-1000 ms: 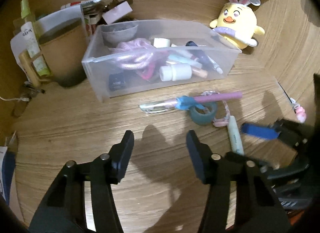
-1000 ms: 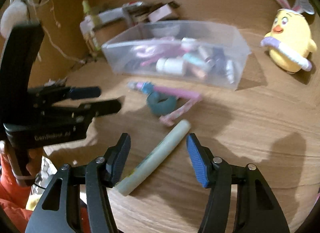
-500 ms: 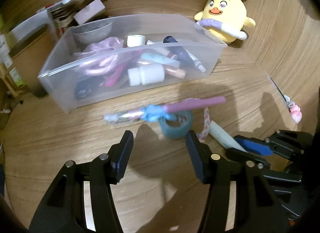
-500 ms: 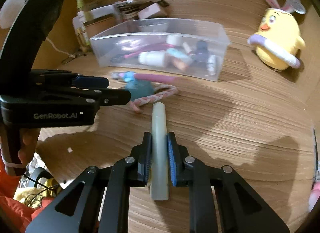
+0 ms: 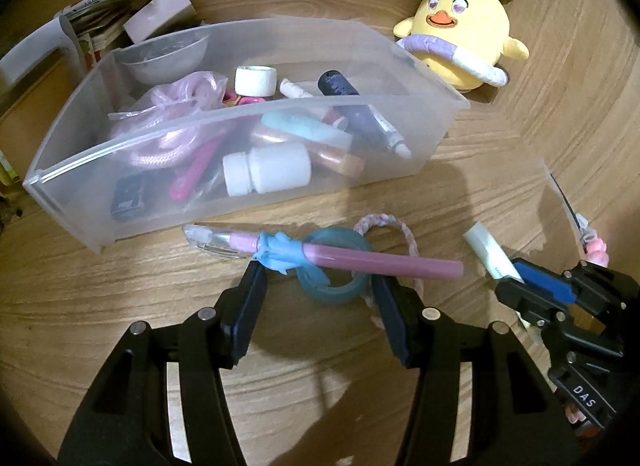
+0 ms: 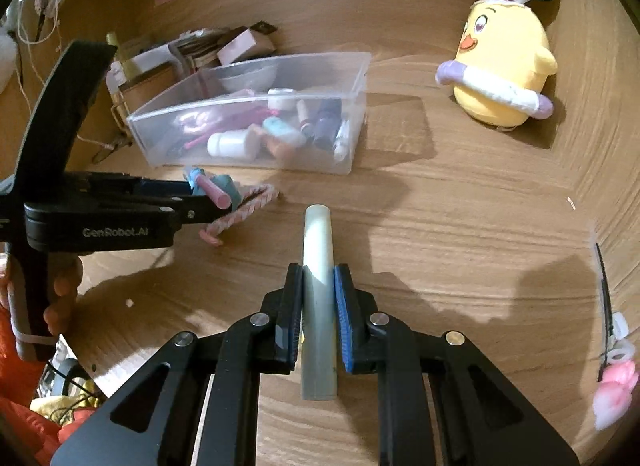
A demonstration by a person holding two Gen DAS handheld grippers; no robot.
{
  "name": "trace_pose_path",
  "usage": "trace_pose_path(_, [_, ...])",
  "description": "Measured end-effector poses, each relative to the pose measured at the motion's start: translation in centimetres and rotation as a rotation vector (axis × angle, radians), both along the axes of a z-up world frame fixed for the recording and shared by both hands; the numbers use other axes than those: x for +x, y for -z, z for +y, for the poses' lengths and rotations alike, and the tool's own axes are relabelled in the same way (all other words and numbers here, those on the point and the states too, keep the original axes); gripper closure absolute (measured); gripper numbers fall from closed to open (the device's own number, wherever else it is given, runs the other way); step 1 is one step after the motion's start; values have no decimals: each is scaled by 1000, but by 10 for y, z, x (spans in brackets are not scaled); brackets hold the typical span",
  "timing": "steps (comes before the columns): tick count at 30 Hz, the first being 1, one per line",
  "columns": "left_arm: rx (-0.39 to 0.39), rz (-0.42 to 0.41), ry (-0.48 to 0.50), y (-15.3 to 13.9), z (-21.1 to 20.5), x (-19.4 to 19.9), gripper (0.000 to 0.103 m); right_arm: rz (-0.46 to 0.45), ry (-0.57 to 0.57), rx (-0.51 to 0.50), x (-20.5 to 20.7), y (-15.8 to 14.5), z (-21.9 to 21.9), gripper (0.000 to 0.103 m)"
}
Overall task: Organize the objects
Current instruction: 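Grasp the teal tape roll with the left tool while the right tool grasps the pale green tube, then carry the teal tape and pale green tube into the clear box and release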
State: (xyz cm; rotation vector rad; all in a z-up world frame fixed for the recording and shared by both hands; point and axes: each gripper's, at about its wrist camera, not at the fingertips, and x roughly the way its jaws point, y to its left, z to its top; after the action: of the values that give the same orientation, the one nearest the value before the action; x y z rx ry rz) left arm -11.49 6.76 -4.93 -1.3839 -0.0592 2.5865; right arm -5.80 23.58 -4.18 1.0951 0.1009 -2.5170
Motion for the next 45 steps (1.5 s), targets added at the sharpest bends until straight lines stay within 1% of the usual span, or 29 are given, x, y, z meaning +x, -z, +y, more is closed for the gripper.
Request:
trace_pose_path(6, [46, 0, 0, -3, 3, -8, 49, 16, 8, -18, -5, -7, 3, 89])
trace_pose_path(9, [31, 10, 3, -4, 10, -13, 49, 20, 10, -24, -7, -8, 2, 89])
trace_pose_path(10, [29, 11, 4, -3, 11, -13, 55, 24, 9, -24, -7, -9, 2, 89])
trace_pose_path(11, [31, 5, 9, -3, 13, -13, 63, 28, 9, -25, -7, -10, 2, 89])
trace_pose_path(12, [43, -9, 18, -1, 14, -15, 65, 33, 9, -26, -7, -11, 2, 89])
trace_pose_path(19, [50, 15, 27, -6, 10, 1, 65, 62, 19, -47, -10, -22, 5, 89])
trace_pose_path(25, [42, 70, 12, -24, -3, 21, 65, 107, 18, -61, -13, -37, 2, 89])
trace_pose_path(28, [50, 105, -1, -38, -10, 28, 65, 134, 14, -65, -17, -46, -3, 89])
trace_pose_path(32, [42, 173, -17, -60, -20, 33, 65, 175, 5, -64, -24, -59, -10, 89])
trace_pose_path(39, [24, 262, -37, -91, -34, 21, 65, 248, -29, -40, -43, -88, -27, 89])
trace_pose_path(42, [26, 278, -45, -101, -39, 10, 65, 267, -49, -29, -56, -97, -38, 89])
trace_pose_path(45, [19, 279, -50, -106, -41, -4, 65, 271, -62, -16, -68, -99, -50, 89])
